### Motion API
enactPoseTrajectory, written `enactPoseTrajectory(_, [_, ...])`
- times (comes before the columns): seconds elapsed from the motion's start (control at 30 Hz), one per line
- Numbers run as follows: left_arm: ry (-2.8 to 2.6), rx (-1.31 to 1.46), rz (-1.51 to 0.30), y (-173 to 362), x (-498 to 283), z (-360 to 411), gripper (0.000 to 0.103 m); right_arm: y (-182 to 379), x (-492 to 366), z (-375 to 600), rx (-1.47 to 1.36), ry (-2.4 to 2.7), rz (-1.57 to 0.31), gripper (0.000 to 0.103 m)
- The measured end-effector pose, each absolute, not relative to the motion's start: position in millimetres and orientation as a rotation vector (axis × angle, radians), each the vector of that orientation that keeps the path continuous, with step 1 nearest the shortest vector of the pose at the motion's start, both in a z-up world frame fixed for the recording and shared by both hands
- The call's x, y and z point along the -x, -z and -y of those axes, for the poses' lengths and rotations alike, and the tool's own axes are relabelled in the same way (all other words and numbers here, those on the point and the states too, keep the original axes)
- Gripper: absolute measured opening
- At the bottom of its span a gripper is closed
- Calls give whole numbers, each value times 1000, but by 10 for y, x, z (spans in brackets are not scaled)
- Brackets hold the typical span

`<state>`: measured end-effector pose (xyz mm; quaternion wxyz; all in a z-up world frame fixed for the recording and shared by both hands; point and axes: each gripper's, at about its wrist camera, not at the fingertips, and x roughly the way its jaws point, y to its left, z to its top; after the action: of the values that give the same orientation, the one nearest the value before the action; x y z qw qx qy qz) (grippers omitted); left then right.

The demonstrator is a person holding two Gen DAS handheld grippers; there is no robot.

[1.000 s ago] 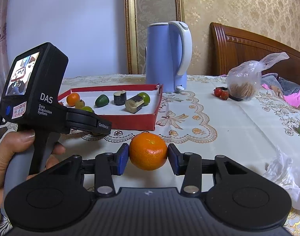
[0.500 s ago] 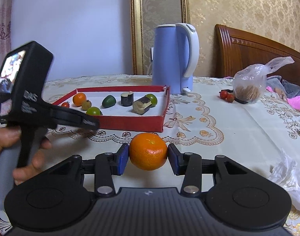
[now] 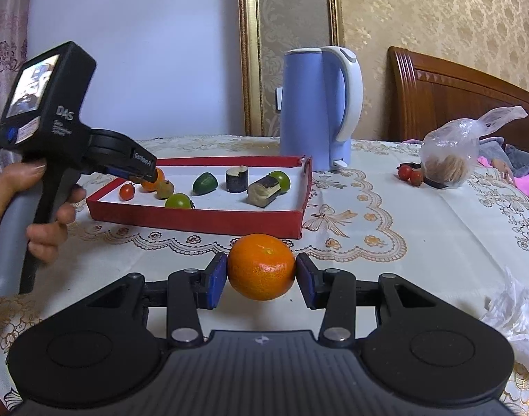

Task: Organize fruits
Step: 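Lower the kiwi fruit into the box and open the left gripper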

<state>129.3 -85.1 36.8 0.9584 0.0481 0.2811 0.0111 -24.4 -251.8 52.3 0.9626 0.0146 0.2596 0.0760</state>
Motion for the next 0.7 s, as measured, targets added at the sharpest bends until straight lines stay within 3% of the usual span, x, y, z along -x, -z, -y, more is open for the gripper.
enactPoseTrajectory(0.7, [-57,-192,-543,-301,-1868,1036,25,-596,269,2531,-21,-160,-508,43])
